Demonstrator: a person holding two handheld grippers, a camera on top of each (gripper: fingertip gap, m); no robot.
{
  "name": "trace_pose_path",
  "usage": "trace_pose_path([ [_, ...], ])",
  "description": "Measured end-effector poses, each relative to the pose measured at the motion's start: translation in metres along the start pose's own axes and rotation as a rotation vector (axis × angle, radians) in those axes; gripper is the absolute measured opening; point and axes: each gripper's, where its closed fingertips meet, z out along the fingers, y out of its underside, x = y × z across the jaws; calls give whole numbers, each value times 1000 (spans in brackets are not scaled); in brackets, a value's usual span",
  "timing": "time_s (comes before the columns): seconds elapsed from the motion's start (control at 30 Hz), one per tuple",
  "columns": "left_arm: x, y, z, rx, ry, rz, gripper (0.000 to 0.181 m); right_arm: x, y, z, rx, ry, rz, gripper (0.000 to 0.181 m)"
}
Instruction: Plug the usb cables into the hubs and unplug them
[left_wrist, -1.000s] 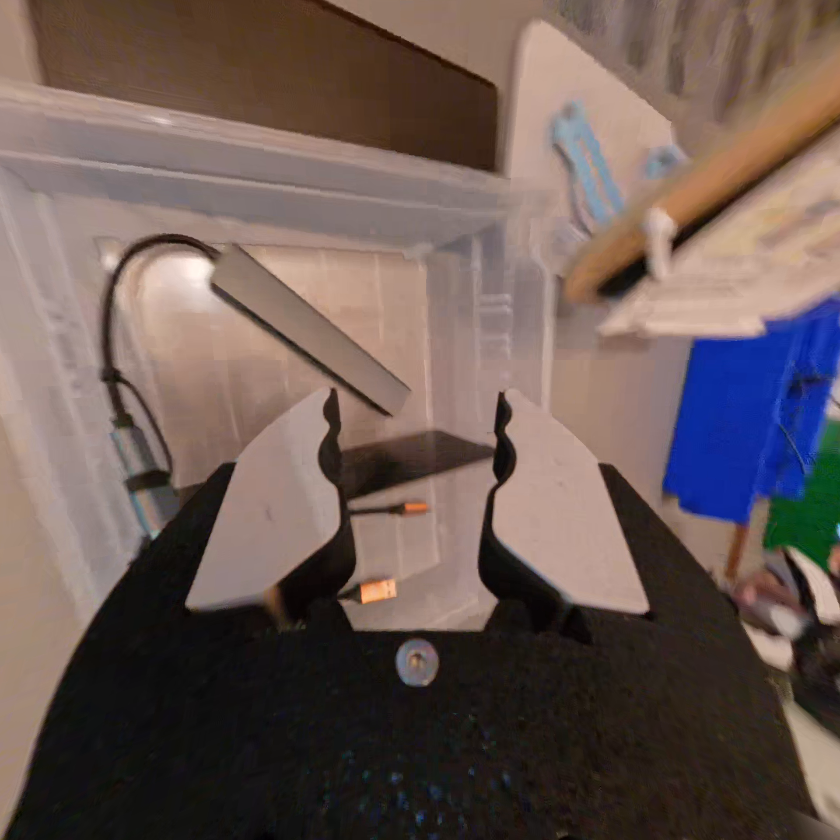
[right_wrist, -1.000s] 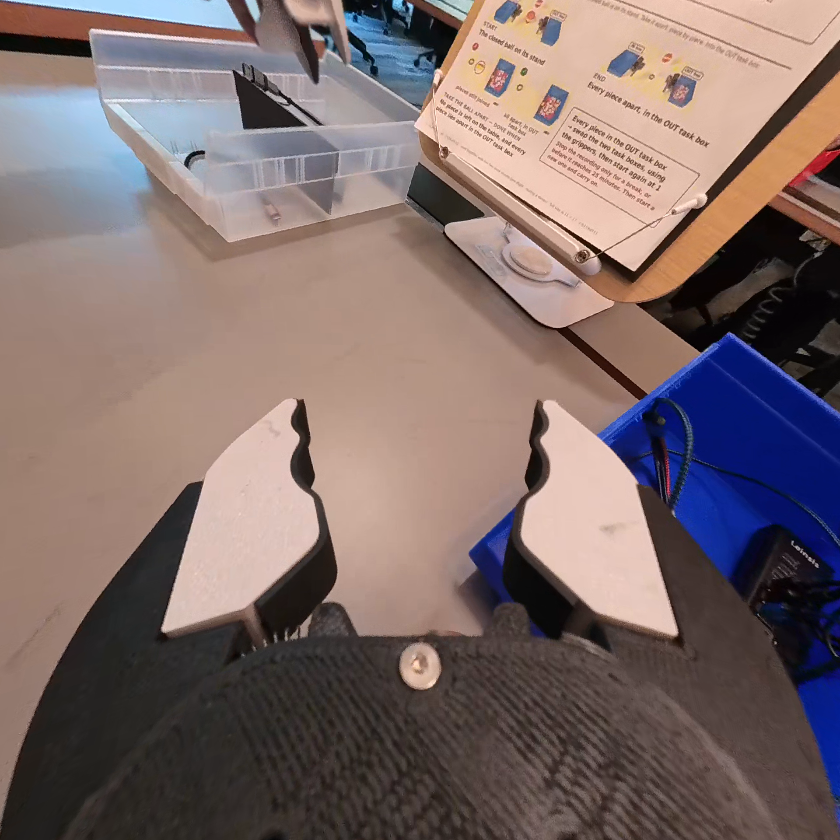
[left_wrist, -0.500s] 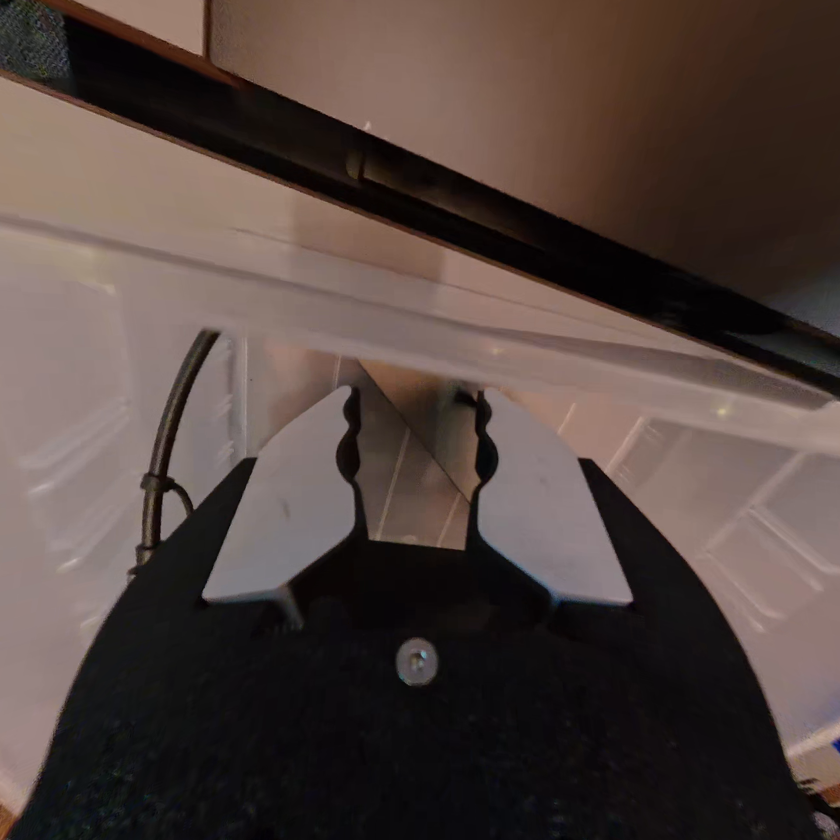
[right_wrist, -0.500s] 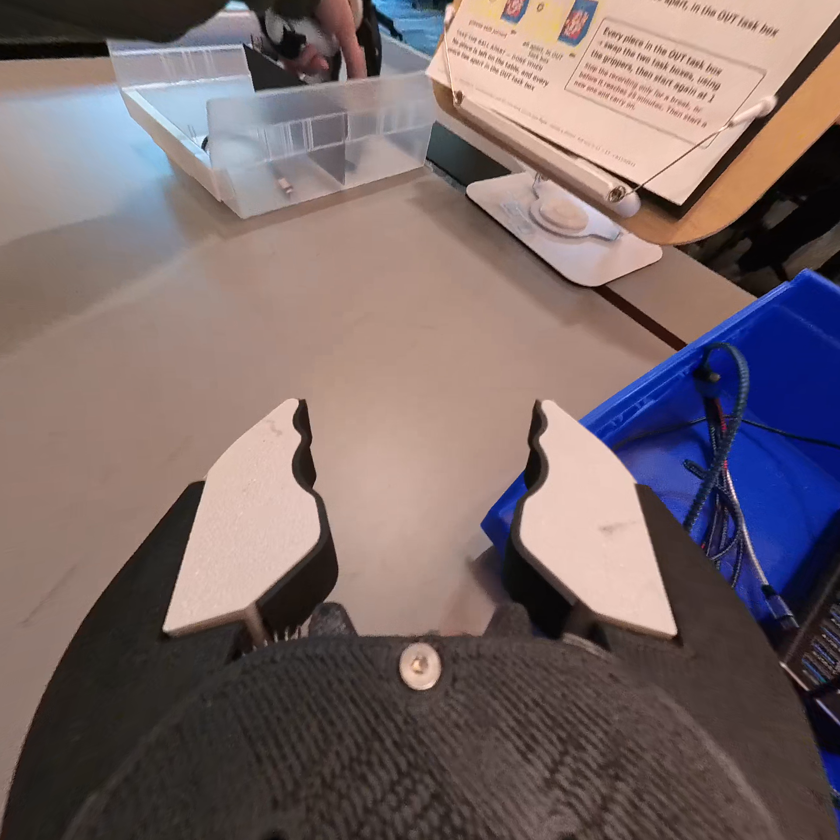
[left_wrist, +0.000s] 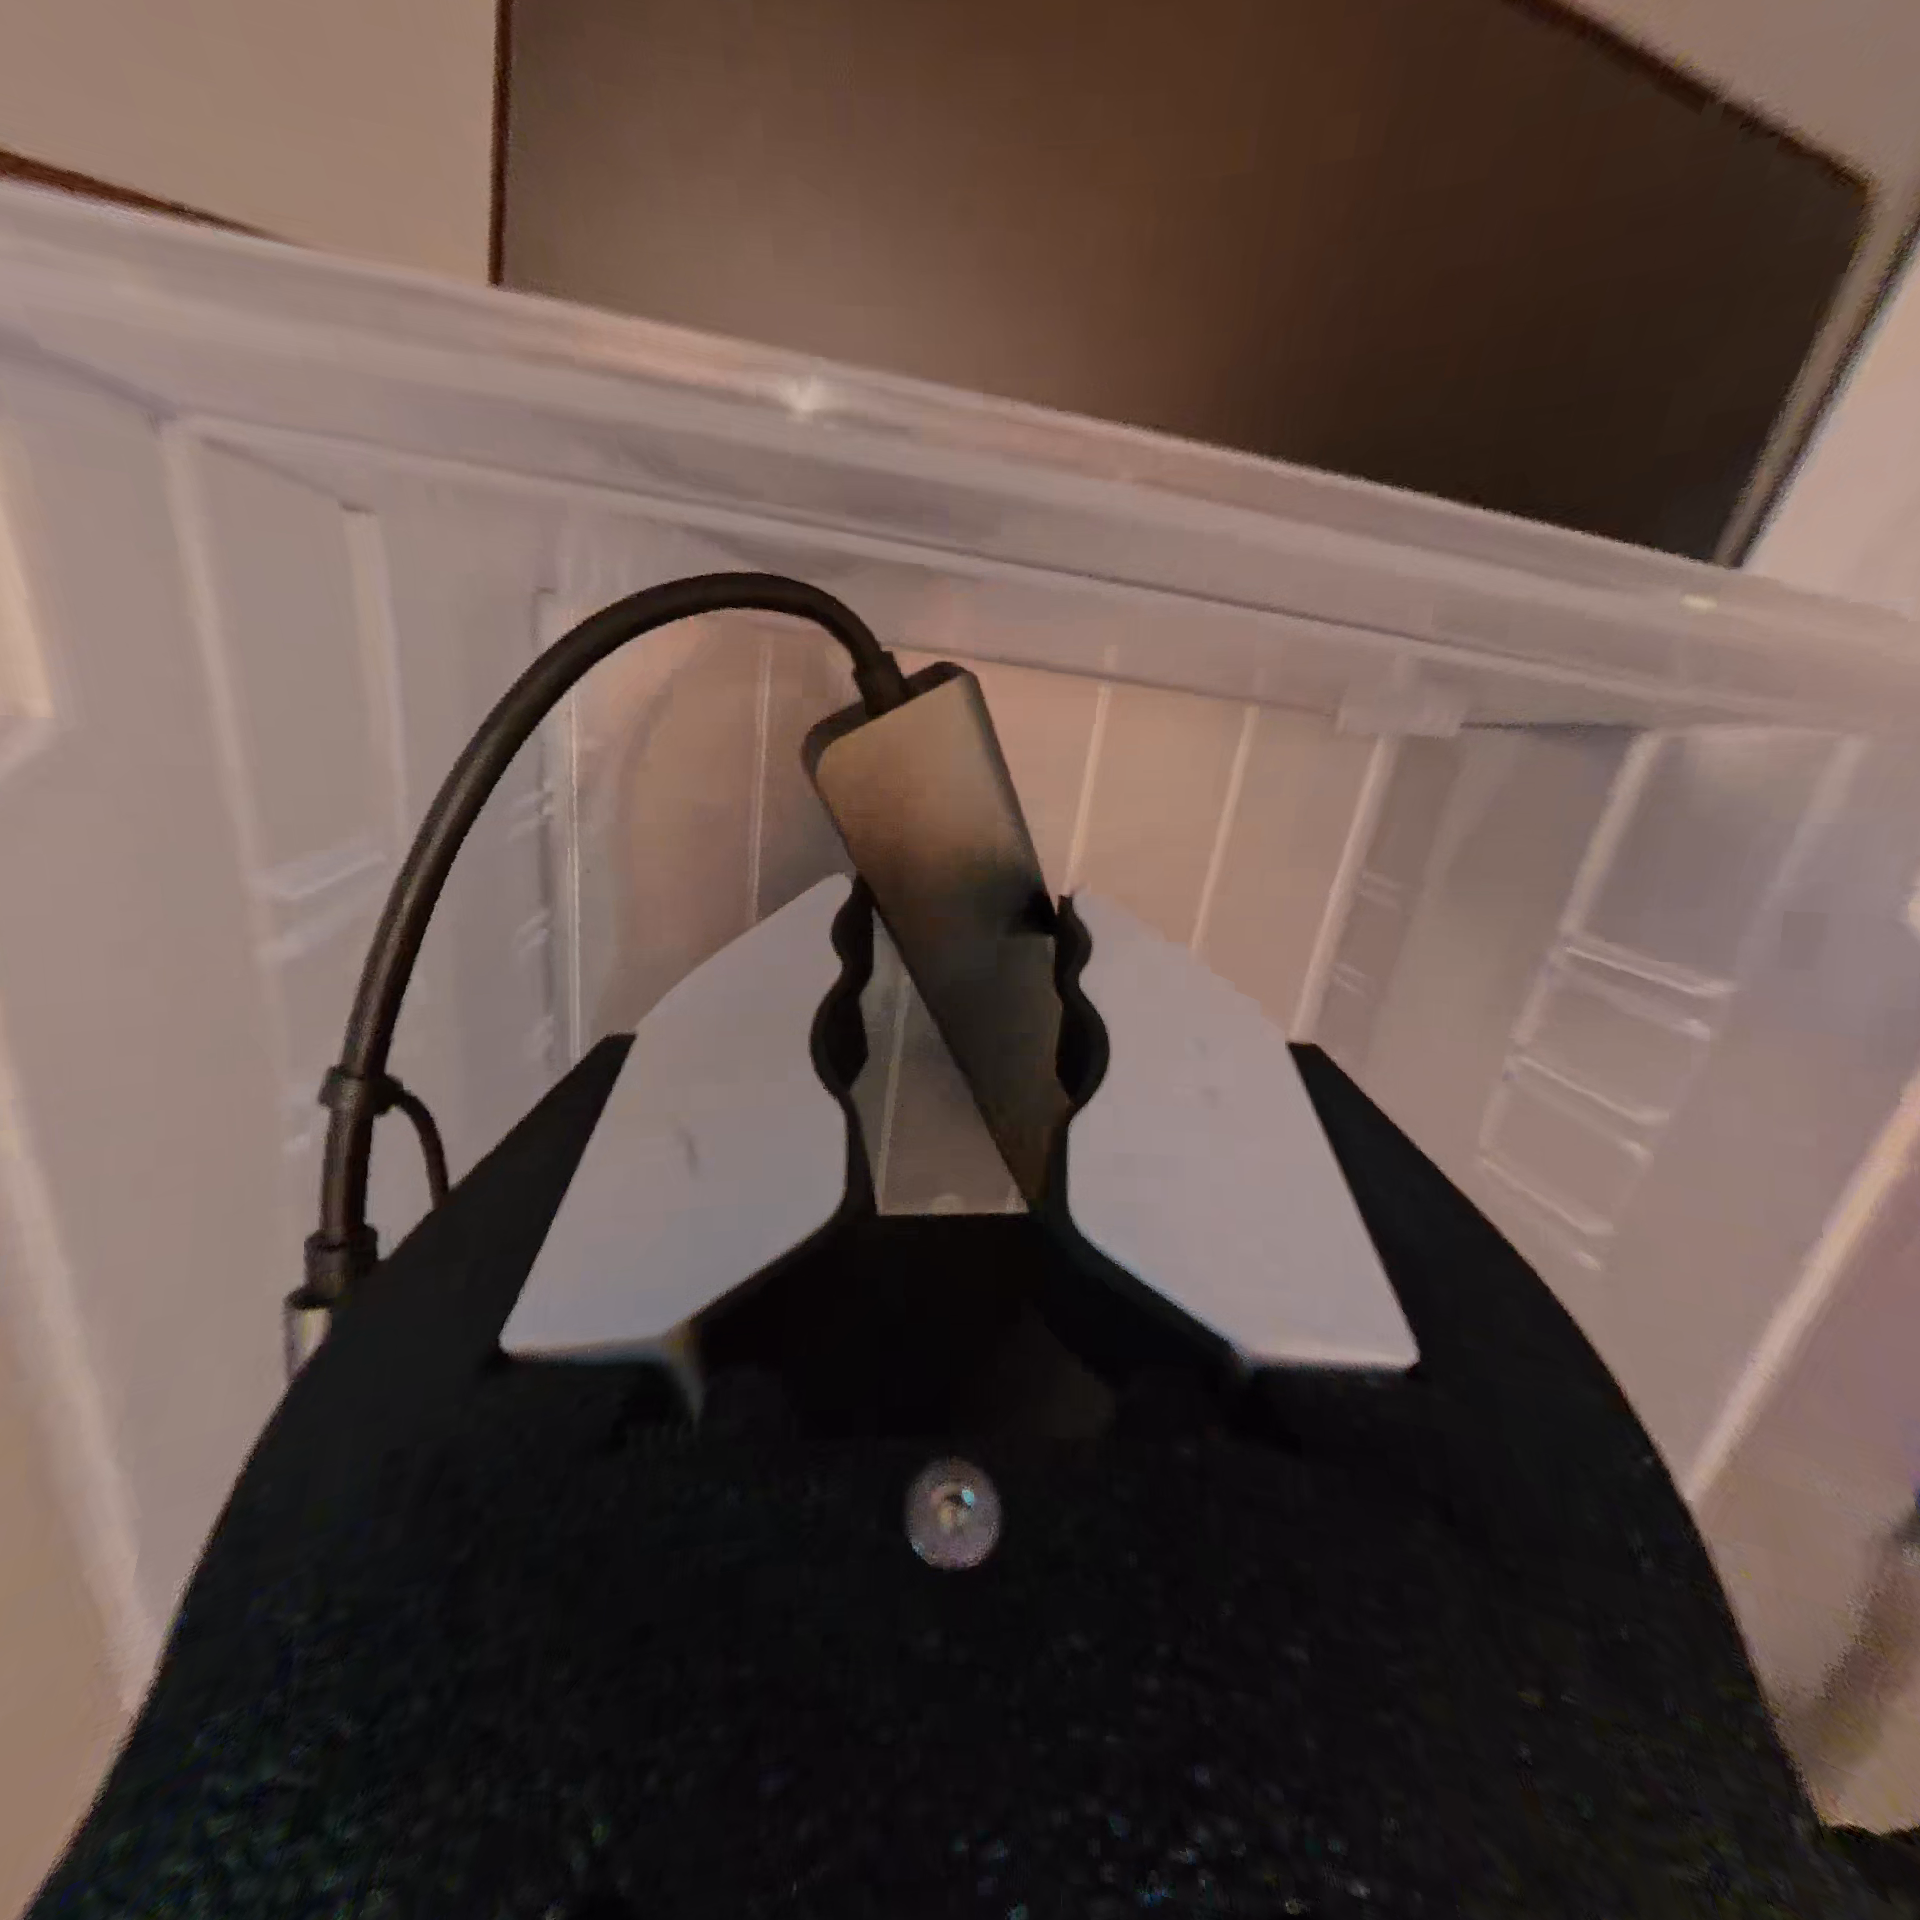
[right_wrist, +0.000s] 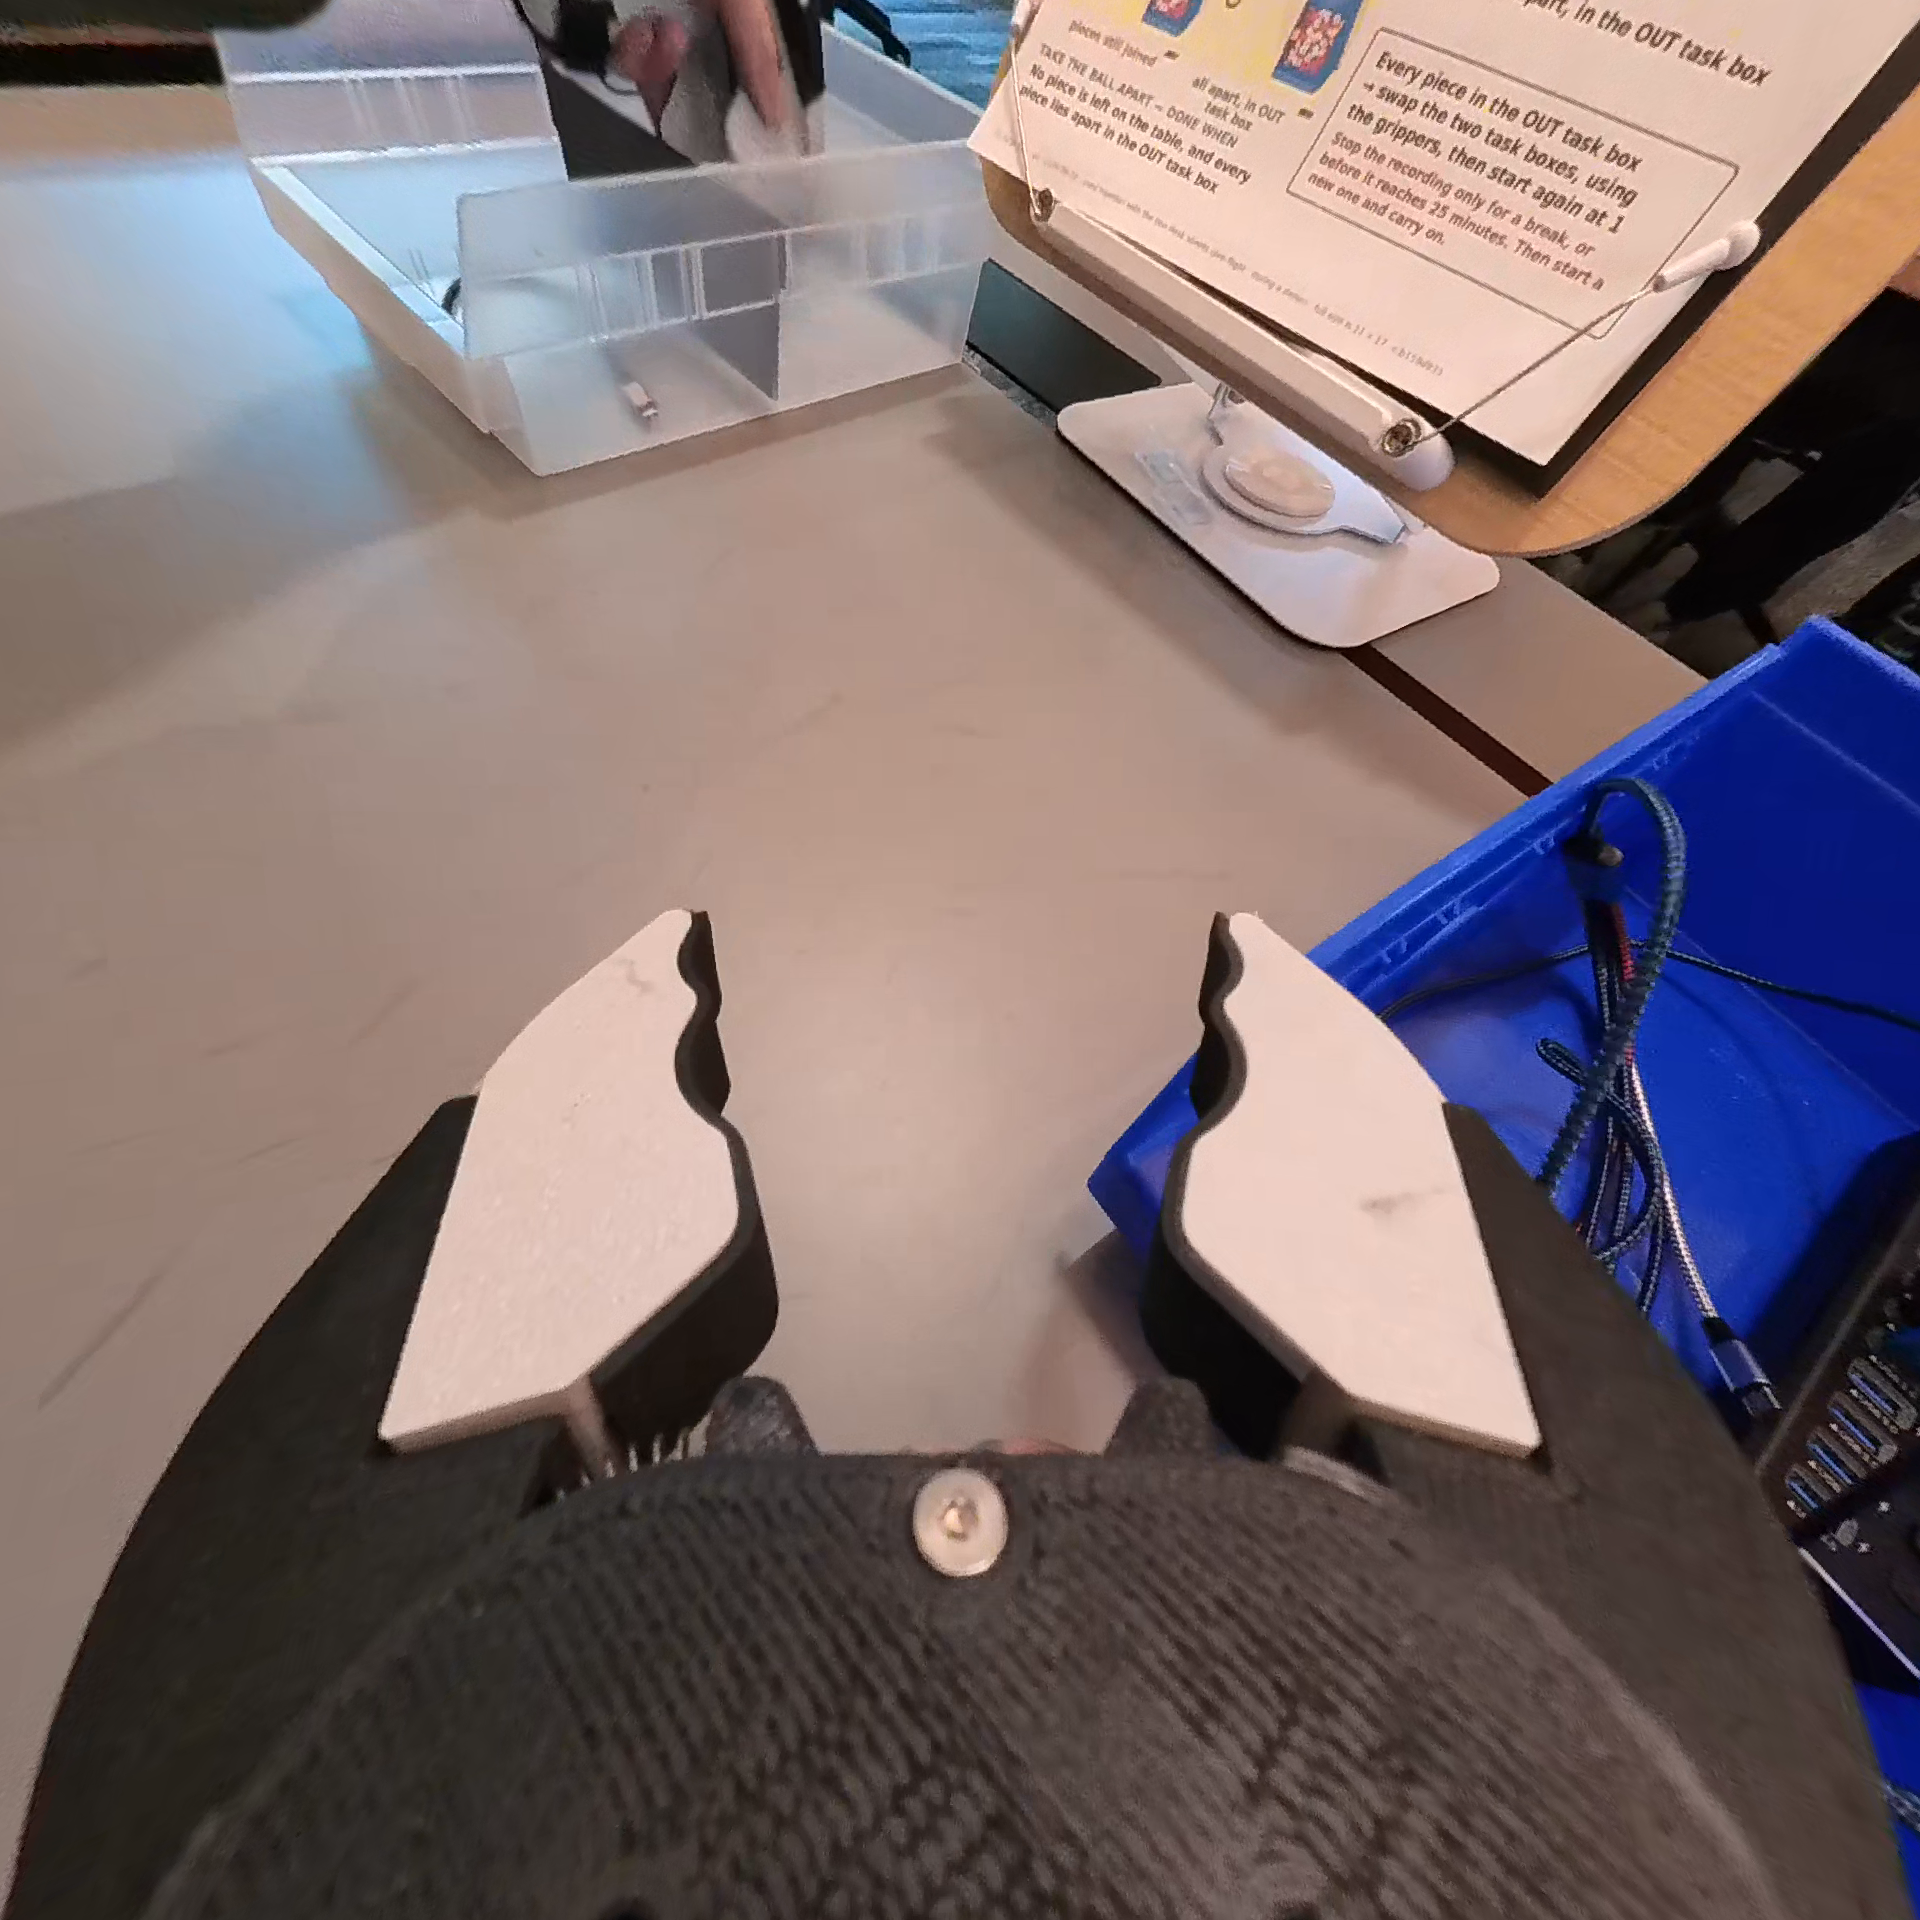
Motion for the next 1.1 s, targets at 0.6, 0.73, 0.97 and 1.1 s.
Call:
trace_pose_path([
  [0.6, 131, 48, -246, 690, 821, 365, 29, -56, -73, 16, 333, -95, 148, 86],
  [0.73, 196, 138, -274, 766, 1053, 545, 30, -83, -97, 20, 481, -170, 303, 79],
  [0.97, 265, 268, -253, 735, 1379, 538, 29, -99, -124, 0, 626, 91, 6, 58],
  [1.1, 281, 298, -242, 691, 1439, 445, 29, -107, -124, -1, 624, 144, -121, 43],
])
